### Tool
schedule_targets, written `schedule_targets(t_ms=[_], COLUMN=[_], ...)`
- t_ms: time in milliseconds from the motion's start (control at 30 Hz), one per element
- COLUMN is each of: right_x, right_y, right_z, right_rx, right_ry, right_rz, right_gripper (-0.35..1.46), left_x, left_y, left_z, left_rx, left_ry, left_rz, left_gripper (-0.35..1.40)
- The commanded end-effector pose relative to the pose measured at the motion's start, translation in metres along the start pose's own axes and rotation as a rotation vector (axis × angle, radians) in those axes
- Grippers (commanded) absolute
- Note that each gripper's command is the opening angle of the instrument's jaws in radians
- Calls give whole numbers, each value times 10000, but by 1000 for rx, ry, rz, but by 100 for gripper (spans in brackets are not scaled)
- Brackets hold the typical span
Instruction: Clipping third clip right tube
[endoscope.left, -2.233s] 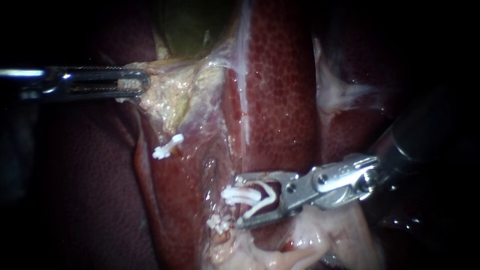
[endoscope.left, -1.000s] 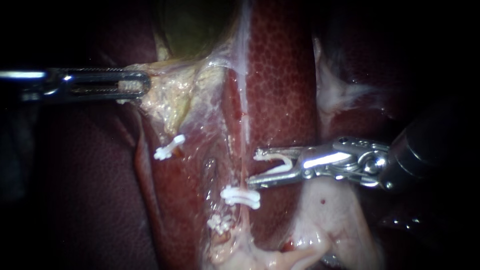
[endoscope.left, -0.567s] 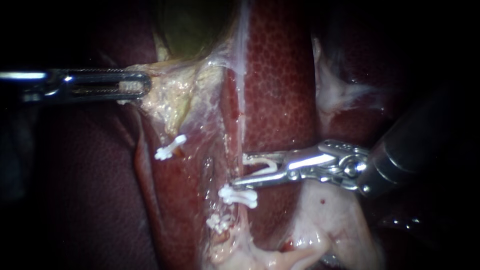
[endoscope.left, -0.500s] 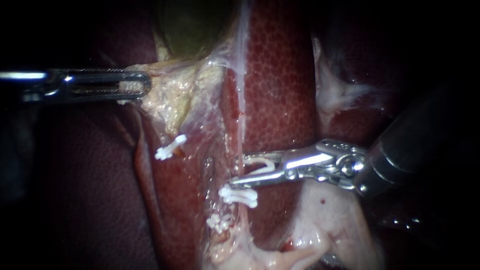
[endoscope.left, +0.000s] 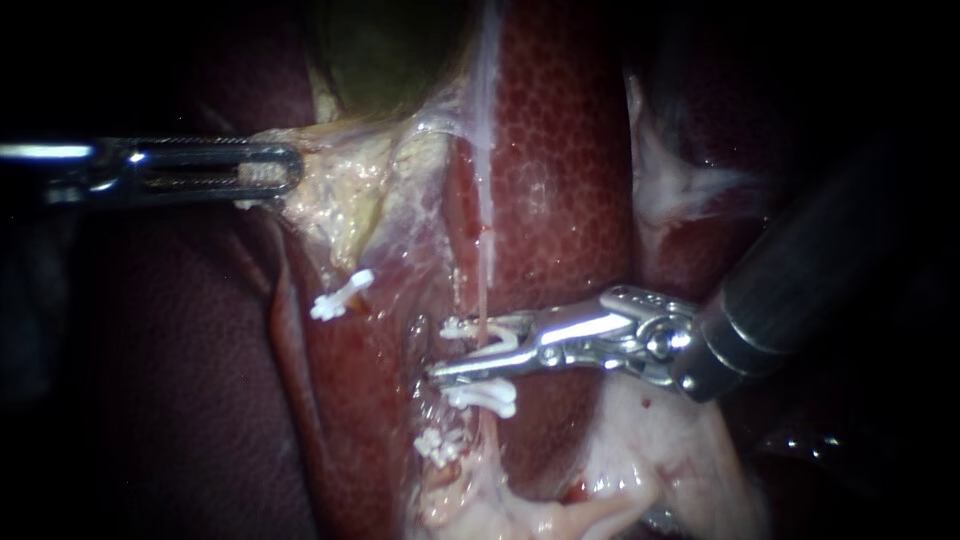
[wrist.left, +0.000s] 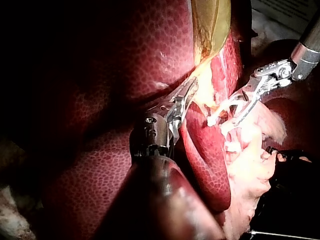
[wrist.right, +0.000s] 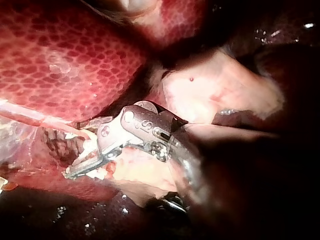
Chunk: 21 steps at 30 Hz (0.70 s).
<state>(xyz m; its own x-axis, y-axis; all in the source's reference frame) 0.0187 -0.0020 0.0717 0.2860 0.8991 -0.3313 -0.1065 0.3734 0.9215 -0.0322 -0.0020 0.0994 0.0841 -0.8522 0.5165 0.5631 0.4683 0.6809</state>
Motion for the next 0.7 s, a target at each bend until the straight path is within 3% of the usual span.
schedule_targets(t_ms=[33, 700], right_x=[1, -1], right_y=[-1, -2], right_z=[0, -6], right_rx=[0, 21], right_ry=[0, 4], right_rz=[6, 59], right_gripper=[47, -21], left_x=[0, 0], left_y=[0, 0], left_z=[0, 0], left_rx=[0, 0], left_ry=[0, 0], left_rz=[0, 0], left_gripper=[-11, -11])
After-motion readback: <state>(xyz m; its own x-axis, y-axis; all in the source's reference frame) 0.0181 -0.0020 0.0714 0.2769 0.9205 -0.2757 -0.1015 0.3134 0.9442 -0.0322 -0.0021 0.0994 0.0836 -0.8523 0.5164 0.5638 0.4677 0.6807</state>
